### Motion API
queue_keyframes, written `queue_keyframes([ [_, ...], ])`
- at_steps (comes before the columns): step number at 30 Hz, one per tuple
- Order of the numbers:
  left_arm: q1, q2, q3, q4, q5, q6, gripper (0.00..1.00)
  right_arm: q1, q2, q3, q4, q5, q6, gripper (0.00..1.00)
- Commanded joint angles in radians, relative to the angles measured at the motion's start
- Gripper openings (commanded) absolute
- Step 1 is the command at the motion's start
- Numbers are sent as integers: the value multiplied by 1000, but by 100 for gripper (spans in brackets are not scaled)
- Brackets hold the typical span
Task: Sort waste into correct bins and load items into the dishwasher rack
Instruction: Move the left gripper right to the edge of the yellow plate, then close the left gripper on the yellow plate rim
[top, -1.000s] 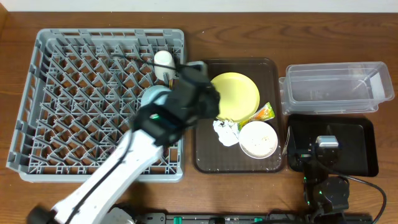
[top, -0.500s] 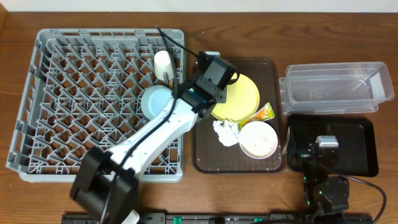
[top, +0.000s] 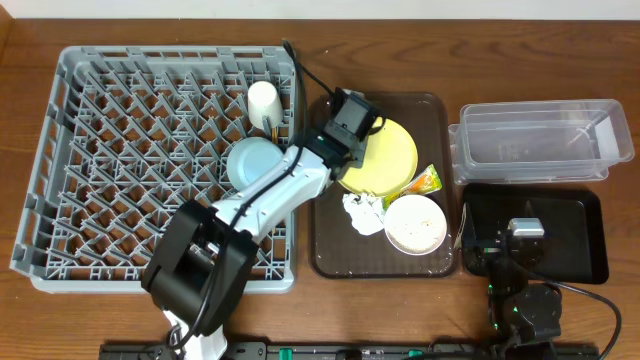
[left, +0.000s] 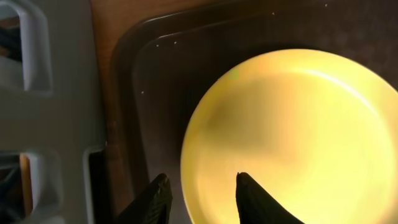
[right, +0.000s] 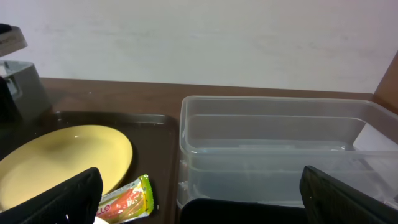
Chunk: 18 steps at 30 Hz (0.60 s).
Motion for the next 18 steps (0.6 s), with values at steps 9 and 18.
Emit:
queue_keyframes([
  [9, 90, 81, 18, 9, 249, 20, 40, -7, -2, -1, -1, 3, -5, 99],
  [18, 89, 169, 17, -9, 249, 20, 40, -7, -2, -1, -2, 3, -4, 99],
])
